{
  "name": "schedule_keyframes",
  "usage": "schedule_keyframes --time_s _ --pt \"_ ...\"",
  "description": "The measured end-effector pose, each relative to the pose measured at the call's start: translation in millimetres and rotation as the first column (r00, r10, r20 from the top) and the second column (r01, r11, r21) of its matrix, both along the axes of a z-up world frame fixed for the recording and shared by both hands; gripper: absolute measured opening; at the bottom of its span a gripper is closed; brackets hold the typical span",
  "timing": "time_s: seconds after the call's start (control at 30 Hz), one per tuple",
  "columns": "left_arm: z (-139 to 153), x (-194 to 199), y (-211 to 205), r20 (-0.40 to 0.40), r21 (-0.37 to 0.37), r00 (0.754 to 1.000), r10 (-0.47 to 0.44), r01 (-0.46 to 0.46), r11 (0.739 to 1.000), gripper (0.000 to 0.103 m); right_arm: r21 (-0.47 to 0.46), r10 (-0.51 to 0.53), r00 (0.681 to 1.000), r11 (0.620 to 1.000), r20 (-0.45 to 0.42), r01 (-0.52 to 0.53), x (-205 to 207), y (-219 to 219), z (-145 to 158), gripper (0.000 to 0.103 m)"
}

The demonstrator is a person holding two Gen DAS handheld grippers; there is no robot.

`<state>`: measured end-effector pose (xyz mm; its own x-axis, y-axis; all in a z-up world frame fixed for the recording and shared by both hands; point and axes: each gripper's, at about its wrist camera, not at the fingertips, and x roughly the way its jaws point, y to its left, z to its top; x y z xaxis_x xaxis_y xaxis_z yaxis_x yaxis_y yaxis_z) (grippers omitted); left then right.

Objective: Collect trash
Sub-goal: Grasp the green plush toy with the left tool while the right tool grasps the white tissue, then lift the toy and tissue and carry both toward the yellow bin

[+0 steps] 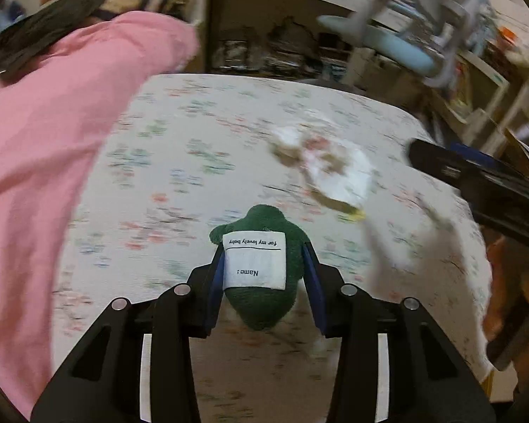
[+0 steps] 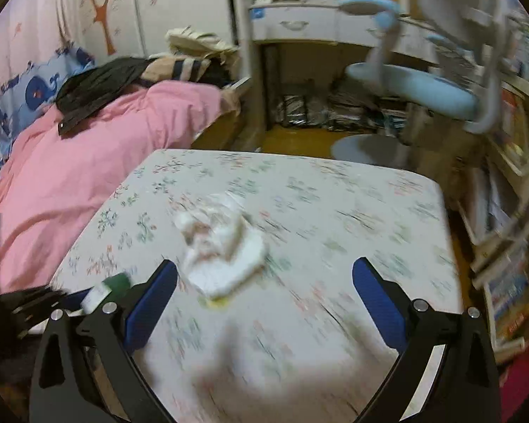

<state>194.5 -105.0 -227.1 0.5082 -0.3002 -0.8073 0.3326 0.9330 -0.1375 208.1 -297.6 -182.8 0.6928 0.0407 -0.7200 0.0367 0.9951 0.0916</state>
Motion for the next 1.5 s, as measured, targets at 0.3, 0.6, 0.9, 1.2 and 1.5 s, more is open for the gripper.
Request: schedule_keyframes --time_s 0.3,0.6,0.9,1.2,1.5 --pt "6 16 19 0.015 0.054 0.998 0.061 -0.062 0.997 0.042 -0.01 -0.024 0.993 1.0 -0.113 0.023 75 26 -46 0.092" --pt "9 10 12 0.025 0.049 0.999 0.023 -0.024 0.999 0.042 0.038 0.017 0.991 0.999 -0.133 -0.013 58 15 -45 0.028" --pt "30 -15 3 0.116 0.041 0.993 -0.016 0.011 0.999 0.042 0.147 0.031 0.999 0.989 -0.042 -0.024 -64 -7 5 0.028" --pt "60 -64 -10 0.213 0.005 0.974 -0.071 0.072 0.997 0.042 0.27 -0.063 0.998 0.961 0.025 0.054 -153 -23 25 0.029" --pt "74 -136 1 0.28 -0.005 0.959 -0.055 0.059 0.998 0.042 0.274 -0.002 0.992 0.961 0.125 -0.033 -190 0 37 0.031"
